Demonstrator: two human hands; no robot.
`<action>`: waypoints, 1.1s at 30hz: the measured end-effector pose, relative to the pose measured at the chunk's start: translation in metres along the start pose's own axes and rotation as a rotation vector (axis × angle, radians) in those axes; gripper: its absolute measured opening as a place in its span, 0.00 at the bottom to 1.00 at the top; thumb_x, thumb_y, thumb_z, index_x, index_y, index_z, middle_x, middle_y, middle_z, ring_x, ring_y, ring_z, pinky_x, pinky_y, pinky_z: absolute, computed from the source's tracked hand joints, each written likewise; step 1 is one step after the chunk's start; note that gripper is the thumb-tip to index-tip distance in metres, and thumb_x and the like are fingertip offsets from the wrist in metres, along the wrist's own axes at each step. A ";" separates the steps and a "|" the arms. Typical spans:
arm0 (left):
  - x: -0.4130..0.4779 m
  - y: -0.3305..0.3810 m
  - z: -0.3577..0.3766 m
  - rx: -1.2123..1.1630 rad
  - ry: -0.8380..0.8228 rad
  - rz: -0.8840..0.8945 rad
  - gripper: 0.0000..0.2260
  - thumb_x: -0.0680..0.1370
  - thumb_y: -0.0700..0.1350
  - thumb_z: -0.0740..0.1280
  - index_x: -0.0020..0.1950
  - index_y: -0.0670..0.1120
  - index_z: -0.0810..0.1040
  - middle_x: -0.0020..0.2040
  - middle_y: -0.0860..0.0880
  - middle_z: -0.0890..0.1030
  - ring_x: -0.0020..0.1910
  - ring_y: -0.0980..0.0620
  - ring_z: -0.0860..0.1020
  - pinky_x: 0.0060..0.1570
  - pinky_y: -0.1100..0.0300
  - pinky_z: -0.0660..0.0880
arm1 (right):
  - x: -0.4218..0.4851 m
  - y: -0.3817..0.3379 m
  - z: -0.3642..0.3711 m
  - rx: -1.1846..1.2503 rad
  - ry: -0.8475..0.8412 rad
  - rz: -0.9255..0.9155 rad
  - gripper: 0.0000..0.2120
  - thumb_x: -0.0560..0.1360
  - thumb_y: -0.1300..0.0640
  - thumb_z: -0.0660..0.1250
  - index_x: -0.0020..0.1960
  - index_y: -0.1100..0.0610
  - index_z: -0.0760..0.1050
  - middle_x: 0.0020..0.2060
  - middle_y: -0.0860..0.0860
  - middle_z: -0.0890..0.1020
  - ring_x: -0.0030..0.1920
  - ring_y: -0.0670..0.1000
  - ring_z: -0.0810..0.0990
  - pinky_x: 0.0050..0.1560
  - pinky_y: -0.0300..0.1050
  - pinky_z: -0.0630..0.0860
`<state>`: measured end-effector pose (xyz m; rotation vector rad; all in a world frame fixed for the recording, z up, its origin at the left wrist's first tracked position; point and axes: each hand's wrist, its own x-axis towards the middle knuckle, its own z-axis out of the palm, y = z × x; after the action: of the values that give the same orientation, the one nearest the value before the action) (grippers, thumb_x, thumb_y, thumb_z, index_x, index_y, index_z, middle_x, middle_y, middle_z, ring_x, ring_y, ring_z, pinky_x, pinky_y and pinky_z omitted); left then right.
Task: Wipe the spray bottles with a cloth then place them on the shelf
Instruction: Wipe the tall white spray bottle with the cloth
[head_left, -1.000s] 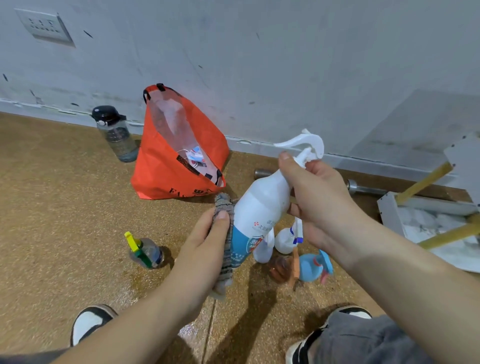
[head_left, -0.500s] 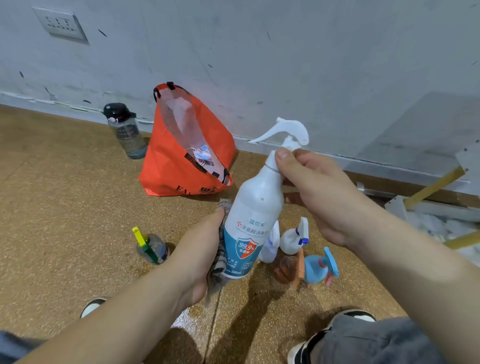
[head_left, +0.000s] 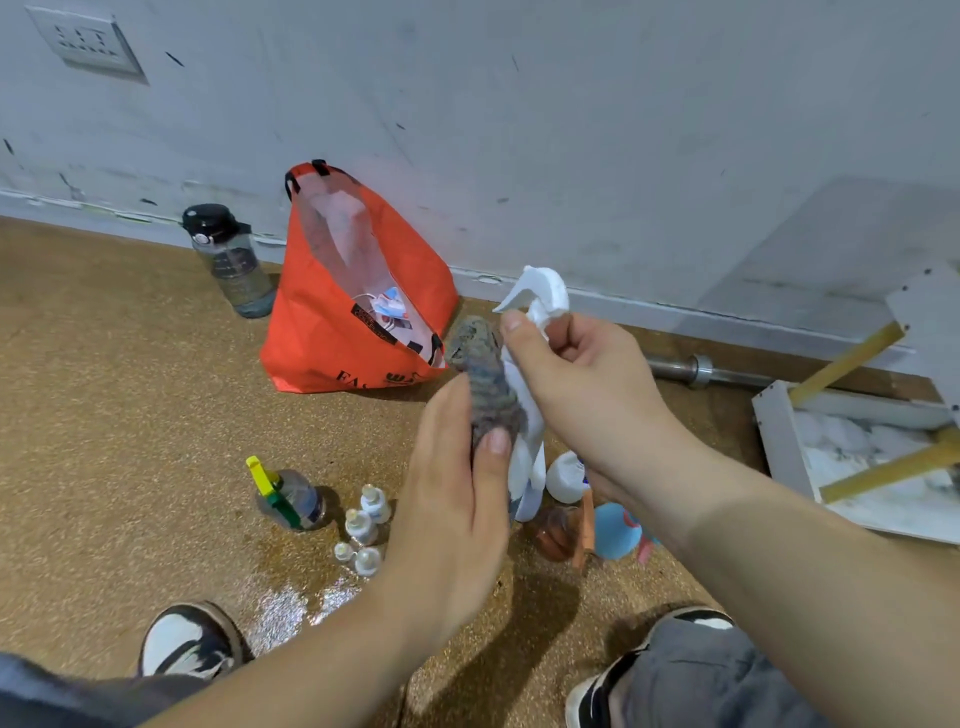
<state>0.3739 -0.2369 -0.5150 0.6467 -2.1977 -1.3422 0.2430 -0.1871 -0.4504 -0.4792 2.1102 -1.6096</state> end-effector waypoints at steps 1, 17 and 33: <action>-0.006 -0.005 0.001 -0.032 -0.017 -0.084 0.21 0.86 0.58 0.51 0.80 0.59 0.60 0.74 0.64 0.67 0.76 0.64 0.63 0.72 0.71 0.58 | 0.002 -0.001 -0.002 -0.004 0.025 0.001 0.20 0.78 0.43 0.71 0.36 0.52 0.69 0.23 0.41 0.66 0.25 0.44 0.64 0.28 0.37 0.63; 0.018 -0.007 -0.020 -0.050 0.005 0.011 0.13 0.89 0.50 0.53 0.69 0.57 0.73 0.64 0.57 0.79 0.64 0.62 0.77 0.62 0.60 0.75 | 0.001 0.000 -0.002 0.123 0.017 0.131 0.20 0.80 0.43 0.69 0.48 0.62 0.81 0.39 0.58 0.85 0.40 0.55 0.83 0.49 0.60 0.83; 0.019 -0.011 -0.024 0.079 -0.035 0.133 0.18 0.87 0.50 0.55 0.76 0.51 0.71 0.70 0.54 0.76 0.72 0.52 0.73 0.69 0.49 0.71 | -0.007 -0.003 0.001 0.190 -0.008 0.275 0.21 0.80 0.42 0.69 0.54 0.62 0.83 0.49 0.63 0.87 0.54 0.66 0.85 0.53 0.72 0.81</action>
<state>0.3760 -0.2691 -0.5126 0.4993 -2.2884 -1.2141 0.2496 -0.1851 -0.4469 -0.1258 1.8972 -1.6197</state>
